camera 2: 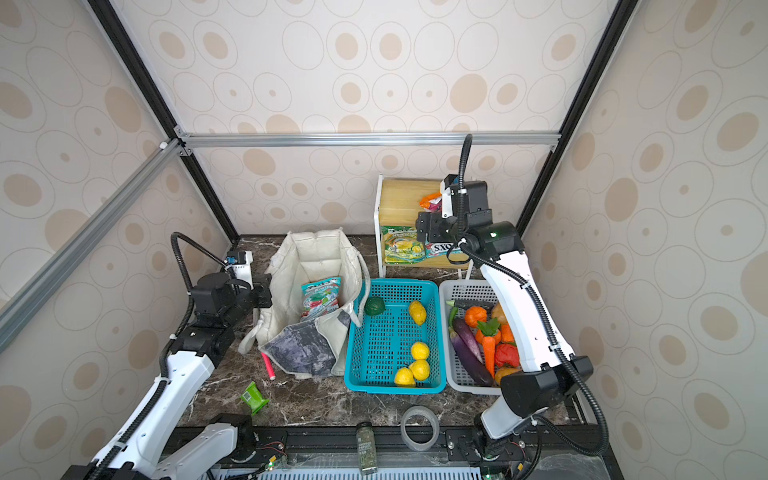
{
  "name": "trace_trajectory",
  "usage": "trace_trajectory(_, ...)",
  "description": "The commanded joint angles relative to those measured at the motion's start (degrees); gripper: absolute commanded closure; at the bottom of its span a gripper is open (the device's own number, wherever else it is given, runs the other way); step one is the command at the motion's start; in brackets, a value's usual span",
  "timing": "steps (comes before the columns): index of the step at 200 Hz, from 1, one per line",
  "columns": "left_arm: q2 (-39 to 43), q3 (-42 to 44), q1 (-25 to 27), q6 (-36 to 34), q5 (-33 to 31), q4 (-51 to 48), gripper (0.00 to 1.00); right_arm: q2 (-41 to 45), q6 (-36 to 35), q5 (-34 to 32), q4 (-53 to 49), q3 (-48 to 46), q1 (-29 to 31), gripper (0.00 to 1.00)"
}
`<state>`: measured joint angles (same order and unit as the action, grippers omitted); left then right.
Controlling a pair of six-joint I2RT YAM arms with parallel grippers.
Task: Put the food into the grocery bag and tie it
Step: 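Move the right gripper back to the shelf above the orange Fruits candy bag, then grasp the orange Fox's Fruits candy bag with the right gripper and lift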
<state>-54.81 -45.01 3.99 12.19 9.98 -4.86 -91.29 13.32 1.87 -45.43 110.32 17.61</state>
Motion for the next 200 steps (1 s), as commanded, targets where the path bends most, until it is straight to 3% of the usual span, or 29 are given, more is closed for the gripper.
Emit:
trace_trajectory(1,1.24,-0.32,-0.27,0.11,0.04,2.57,1.00,-2.15,3.21,8.54,2.60,0.87,-0.11,0.05)
trace_trajectory(20,1.28,-0.28,-0.29,0.11,0.04,2.54,1.00,-3.21,4.36,14.18,4.47,2.48,-0.04,0.06)
trace_trajectory(50,1.27,-0.29,-0.24,0.06,0.04,2.57,1.00,-0.50,2.79,13.89,6.72,2.49,-0.25,0.04)
trace_trajectory(103,1.44,-0.27,-0.23,0.13,0.29,2.65,1.00,2.01,-3.55,-4.97,-0.81,2.47,-1.21,0.03)
trace_trajectory(124,1.37,-0.27,-0.28,0.23,0.39,2.75,1.00,1.23,-4.96,-8.19,-2.92,2.42,-3.20,0.03)
trace_trajectory(158,1.35,-0.33,-0.26,0.29,0.41,2.65,1.00,1.00,-3.07,-4.51,-1.27,0.16,-3.30,0.04)
trace_trajectory(200,1.43,-0.22,-0.29,0.23,0.13,2.63,1.00,-1.07,2.58,7.21,3.15,0.01,-3.16,0.07)
